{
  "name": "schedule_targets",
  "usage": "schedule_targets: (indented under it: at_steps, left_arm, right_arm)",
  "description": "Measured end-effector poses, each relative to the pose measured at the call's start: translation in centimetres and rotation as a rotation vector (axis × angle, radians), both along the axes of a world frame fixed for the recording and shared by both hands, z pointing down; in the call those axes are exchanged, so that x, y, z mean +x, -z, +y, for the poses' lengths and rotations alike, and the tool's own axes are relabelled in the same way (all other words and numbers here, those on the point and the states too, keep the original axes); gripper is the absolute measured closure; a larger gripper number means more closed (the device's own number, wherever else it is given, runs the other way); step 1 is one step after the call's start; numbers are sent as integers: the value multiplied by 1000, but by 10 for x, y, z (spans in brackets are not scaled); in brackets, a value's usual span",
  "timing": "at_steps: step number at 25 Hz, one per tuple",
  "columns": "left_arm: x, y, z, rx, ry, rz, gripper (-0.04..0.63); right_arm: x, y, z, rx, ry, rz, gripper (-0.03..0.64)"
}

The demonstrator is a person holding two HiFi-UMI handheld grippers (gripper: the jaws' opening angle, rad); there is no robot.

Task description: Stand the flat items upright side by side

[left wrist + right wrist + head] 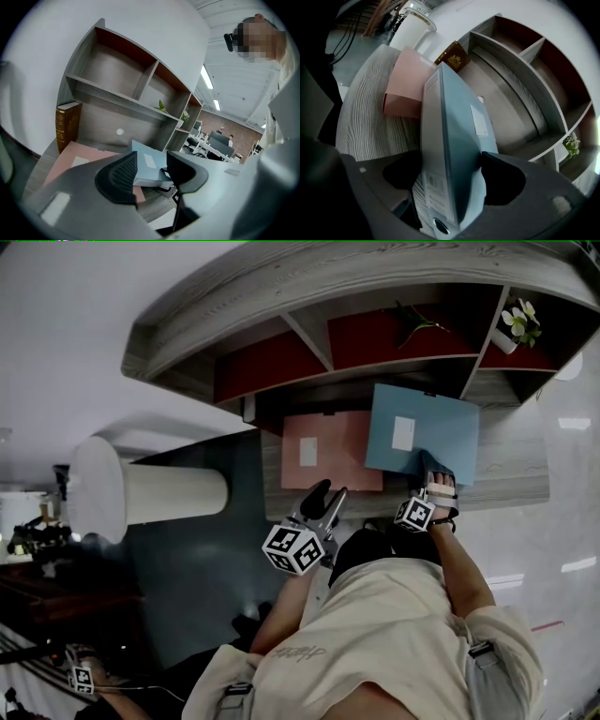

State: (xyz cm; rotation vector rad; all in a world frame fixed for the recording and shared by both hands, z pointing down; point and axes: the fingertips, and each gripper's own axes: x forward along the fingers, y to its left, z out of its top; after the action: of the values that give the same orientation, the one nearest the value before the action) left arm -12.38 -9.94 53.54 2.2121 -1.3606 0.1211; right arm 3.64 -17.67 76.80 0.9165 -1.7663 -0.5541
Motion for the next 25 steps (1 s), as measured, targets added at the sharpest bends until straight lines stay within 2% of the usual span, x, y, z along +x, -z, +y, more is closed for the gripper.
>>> schedule_targets:
  at_steps: [6,14,25]
  left_arm:
    - [-3,-5,-2,-5,5,10,383]
    - [-1,-2,-4,12,-15,24,385]
    - [3,-3,-8,23,-49,41,387]
  right_arm:
    - [-1,21,0,-42,23,-71,232]
    - [0,59,0,10,1,-231,268]
    - [8,130,22,13,5,-619,270]
